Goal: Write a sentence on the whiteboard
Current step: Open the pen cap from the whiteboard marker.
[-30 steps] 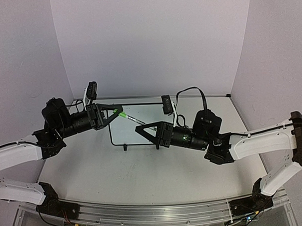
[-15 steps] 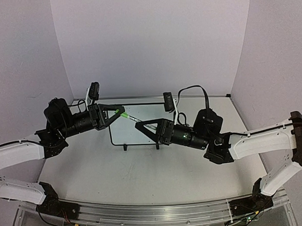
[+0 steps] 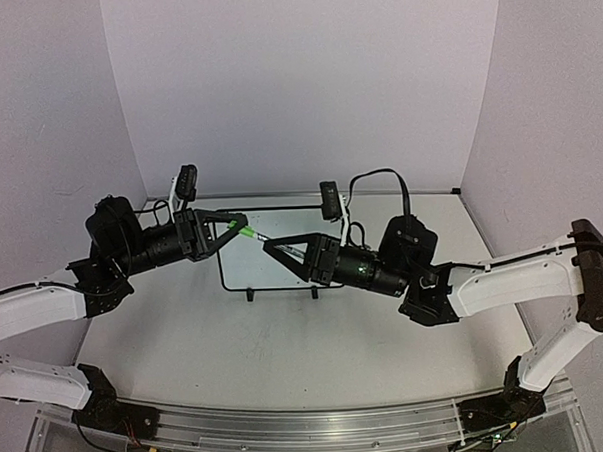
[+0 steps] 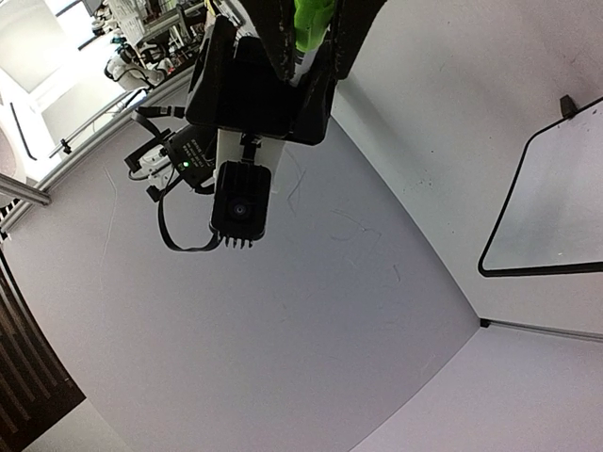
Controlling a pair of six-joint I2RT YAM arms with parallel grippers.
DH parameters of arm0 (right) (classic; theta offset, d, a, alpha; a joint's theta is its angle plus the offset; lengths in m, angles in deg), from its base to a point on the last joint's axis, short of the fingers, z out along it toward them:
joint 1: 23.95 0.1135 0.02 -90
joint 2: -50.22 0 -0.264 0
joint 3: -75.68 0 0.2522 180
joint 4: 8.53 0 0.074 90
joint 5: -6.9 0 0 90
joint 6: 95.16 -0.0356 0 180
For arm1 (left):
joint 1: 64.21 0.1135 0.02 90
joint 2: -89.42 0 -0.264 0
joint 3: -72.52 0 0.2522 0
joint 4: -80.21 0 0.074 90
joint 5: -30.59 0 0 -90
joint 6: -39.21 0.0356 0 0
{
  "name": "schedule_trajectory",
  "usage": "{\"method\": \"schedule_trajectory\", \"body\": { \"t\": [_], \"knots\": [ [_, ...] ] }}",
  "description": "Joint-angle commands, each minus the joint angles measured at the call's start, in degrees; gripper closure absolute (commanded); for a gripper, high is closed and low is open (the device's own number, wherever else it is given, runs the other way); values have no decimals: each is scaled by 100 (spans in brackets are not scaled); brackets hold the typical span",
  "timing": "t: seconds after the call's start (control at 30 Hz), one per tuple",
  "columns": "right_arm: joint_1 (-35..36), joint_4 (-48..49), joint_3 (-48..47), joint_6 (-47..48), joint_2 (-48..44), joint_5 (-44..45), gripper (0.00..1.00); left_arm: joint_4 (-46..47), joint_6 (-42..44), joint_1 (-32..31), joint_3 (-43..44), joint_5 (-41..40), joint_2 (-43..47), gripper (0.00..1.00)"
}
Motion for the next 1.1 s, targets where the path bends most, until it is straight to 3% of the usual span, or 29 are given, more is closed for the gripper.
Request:
{"method": "schedule_trajectory", "body": {
  "t": [0.0,0.13,0.43,0.67,0.87,1.07],
  "knots": [
    [25,354,-318,1,73,-53,50,-263,261,5,245,103,147,100],
    [25,359,-395,0,154,-62,53,-260,258,6,214,179,108,100],
    [25,460,-417,-17,218,7,77,-230,233,5,205,276,73,100],
    [23,647,-336,-101,255,95,83,-234,231,5,215,329,33,100],
    [23,778,-283,-184,329,199,100,-230,232,5,216,352,47,100],
    [25,794,145,-291,214,635,100,-454,340,12,300,17,282,100]
  ]
}}
